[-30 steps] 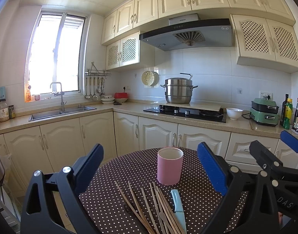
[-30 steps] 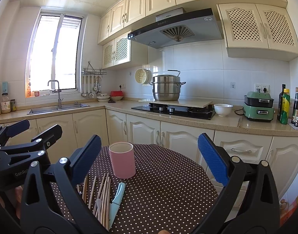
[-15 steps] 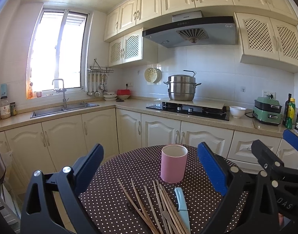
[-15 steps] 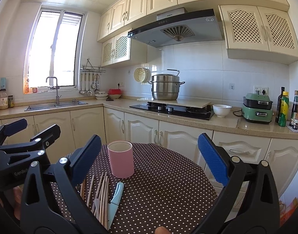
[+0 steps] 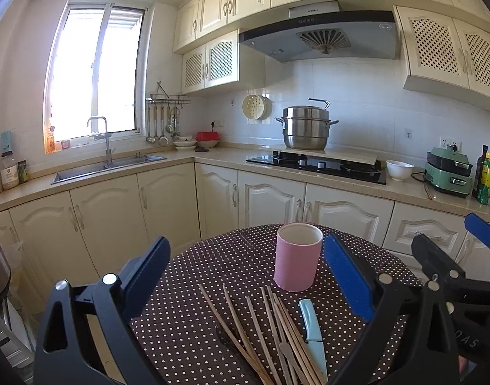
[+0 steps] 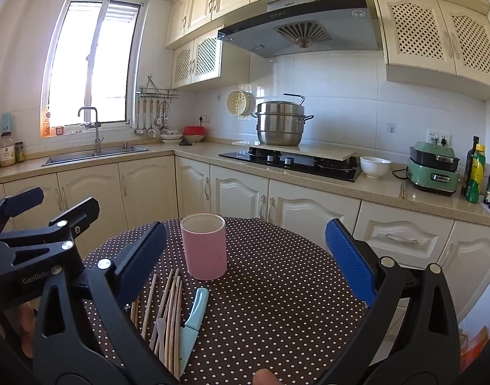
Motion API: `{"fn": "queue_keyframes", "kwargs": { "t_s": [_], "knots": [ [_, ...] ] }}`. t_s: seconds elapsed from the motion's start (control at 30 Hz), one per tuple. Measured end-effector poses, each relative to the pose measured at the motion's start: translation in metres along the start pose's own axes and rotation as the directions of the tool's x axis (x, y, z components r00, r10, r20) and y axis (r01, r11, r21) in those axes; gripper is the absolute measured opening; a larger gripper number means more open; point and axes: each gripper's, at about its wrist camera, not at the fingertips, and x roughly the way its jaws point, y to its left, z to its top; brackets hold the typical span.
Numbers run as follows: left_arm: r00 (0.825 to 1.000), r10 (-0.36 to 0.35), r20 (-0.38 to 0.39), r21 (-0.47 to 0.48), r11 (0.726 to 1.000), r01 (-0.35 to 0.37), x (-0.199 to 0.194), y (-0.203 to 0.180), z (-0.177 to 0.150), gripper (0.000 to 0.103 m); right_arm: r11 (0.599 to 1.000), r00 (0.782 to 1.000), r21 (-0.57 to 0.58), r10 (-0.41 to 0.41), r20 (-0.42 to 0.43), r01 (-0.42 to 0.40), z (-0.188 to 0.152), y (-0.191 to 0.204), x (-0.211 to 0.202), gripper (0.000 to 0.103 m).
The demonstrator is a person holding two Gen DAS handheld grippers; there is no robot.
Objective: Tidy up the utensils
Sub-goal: 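Grasp a chopstick with the left tool while the right tool grasps the light-blue knife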
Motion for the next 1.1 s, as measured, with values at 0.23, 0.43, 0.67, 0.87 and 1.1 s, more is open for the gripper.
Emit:
{"fn": "queue_keyframes", "kwargs": {
  "t_s": [0.23, 0.43, 0.67, 0.87, 1.1],
  "knots": [
    [0.954, -0.140, -0.266, -0.103, 0.988, 0.116, 0.057, 0.036, -0.016, 0.095, 0.999, 0.989, -0.012, 0.037, -0.143, -0.039, -0.013, -0.002, 0.039, 0.097],
    [0.823, -0.150, -0.548, -0.180, 0.982, 0.058, 0.121, 0.066, -0.072, 0.085, 0.996, 0.950, -0.078, 0.018, -0.311, -0.044, -0.047, 0.004, 0.081, 0.097],
    [0.724, -0.213, -0.656, -0.290, 0.957, 0.020, 0.156, 0.073, -0.109, 0.057, 0.990, 0.879, -0.097, 0.047, -0.475, -0.105, -0.083, 0.014, 0.118, 0.091],
    [0.694, -0.223, -0.685, -0.310, 0.951, 0.001, 0.175, 0.073, -0.112, 0.027, 0.985, 0.808, -0.021, 0.130, -0.574, -0.173, -0.091, 0.013, 0.135, 0.086],
    [0.693, -0.259, -0.673, -0.367, 0.930, -0.009, 0.180, 0.089, -0.115, 0.006, 0.973, 0.727, 0.054, 0.203, -0.656, -0.223, -0.100, 0.014, 0.153, 0.078]
  ]
}}
